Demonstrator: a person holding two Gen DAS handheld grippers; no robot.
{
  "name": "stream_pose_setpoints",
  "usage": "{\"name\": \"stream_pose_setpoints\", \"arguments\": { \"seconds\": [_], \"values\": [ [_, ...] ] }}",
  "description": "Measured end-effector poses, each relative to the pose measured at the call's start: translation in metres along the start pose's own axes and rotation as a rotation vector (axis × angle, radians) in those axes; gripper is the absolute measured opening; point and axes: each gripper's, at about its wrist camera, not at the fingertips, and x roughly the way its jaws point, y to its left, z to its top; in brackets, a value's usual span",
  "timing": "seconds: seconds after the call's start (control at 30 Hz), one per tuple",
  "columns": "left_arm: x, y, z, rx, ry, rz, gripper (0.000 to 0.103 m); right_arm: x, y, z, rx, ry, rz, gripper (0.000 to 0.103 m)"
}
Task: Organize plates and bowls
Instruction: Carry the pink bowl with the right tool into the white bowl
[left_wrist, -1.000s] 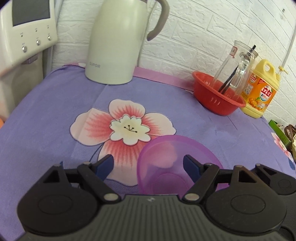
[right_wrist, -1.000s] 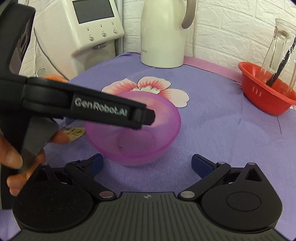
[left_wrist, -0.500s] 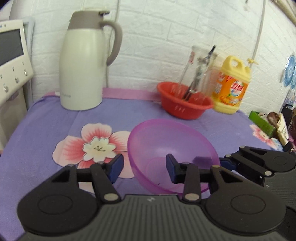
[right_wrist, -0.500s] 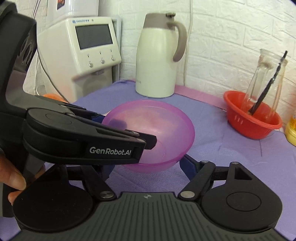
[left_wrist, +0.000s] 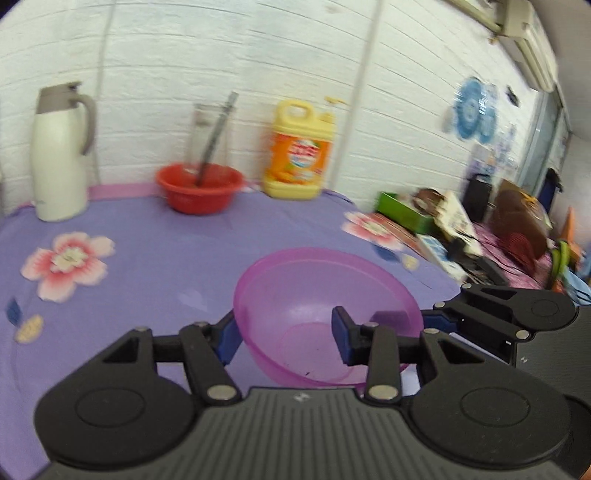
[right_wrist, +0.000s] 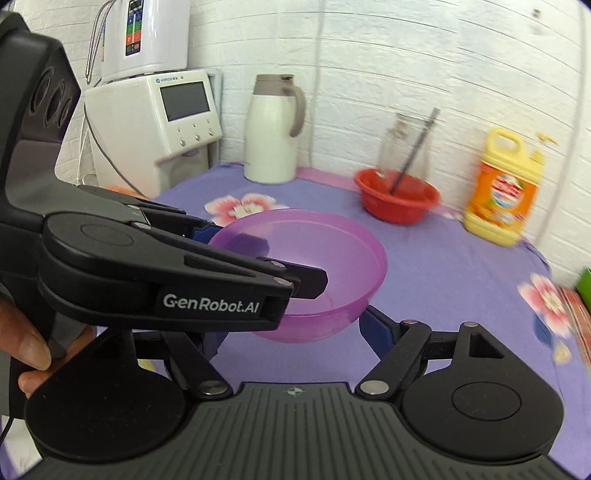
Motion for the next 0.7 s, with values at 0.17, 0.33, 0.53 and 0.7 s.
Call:
{"name": "stream_pose_setpoints", "arguments": {
  "seconds": [0.17,0.33,0.53,0.7],
  "values": [
    [0.002,-0.063,-0.048,0.026,0.069,-0.067,0.039,-0.055,-0.016,-0.059,0.077,0.047,-0.034,0.103],
    [0.004,-0.093,-0.079,0.054,0.115,-0.068,0.039,-0.072,-0.019,-0.100,0.128,0.076,-0.040,0.103],
    [0.003,-0.093,-0.090,0.049,0.115,-0.057,0.055,-0.075,-0.020,-0.122,0.142,0.052,-0.011,0.103],
    [-0.020,-0.088,-0.088,0.049,0.056,-0.054,0.093,-0.089,-0.019,-0.130,0.155,0.039,-0.011,0.103]
  ]
}}
